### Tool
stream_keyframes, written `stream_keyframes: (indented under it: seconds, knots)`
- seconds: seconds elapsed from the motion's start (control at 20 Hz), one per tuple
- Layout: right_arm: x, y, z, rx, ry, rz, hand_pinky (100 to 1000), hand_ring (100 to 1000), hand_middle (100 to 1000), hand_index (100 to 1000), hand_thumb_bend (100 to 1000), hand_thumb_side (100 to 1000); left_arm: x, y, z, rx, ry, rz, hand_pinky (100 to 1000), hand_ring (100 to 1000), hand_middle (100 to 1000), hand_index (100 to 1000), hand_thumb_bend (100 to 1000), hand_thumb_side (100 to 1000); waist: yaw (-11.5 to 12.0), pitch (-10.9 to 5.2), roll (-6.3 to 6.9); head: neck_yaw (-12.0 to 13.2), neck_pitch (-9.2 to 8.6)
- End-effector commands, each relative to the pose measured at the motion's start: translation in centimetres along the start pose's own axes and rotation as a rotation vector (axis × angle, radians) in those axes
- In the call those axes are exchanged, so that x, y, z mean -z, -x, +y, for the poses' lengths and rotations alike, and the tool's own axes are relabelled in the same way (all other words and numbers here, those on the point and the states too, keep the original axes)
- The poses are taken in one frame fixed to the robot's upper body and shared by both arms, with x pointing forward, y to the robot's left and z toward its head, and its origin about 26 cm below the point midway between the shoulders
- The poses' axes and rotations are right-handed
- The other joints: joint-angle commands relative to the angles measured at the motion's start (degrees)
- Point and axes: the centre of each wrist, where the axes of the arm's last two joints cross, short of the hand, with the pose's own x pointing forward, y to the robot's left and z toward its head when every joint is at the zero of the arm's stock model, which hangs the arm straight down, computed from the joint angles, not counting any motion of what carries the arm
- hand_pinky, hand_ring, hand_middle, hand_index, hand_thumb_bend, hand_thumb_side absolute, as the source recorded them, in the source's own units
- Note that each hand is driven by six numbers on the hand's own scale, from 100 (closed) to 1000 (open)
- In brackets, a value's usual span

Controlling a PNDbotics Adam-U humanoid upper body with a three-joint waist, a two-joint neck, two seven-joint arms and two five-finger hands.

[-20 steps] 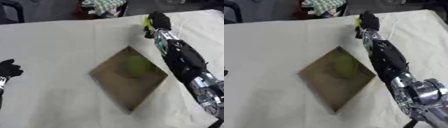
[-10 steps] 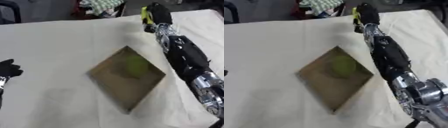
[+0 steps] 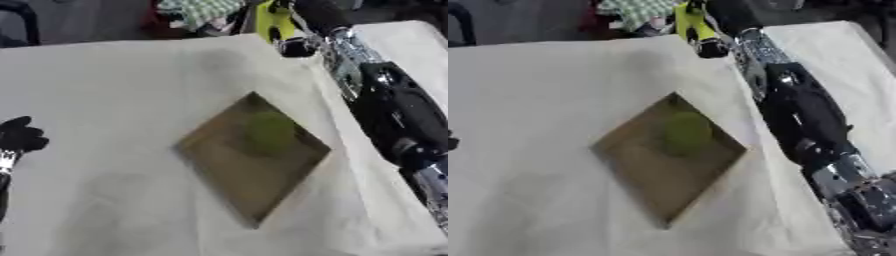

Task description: Pick up objects on the table and place them in the box.

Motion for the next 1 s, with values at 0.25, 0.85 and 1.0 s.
stream_keyframes:
  seconds: [0.25, 0.85, 1.0]
  knots:
    - [-1.1, -2.8, -3.7, 0.077, -0.012, -0.207, 426, 477, 340, 448, 100, 198, 0.2, -0.6, 1.1, 0.038, -0.014, -0.018, 725, 638, 608, 806, 299, 755, -0.4, -1.31, -0.26, 0.6, -0.07]
    - [-3.4, -8.8, -2.1, 0.156, -0.219, -0.461, 432, 479, 346, 465, 100, 203, 0.0, -0.5, 1.2, 0.042, -0.014, -0.012, 725, 638, 608, 806, 299, 754, -1.1, -1.79, -0.30, 0.6, 0.16]
    - [-3.9, -9.3, -0.7, 0.180, -0.303, -0.491, 434, 479, 343, 463, 100, 206, 0.0, -0.5, 1.2, 0.042, -0.013, -0.012, 725, 638, 608, 806, 298, 756, -1.1, -1.82, -0.25, 0.5, 0.16]
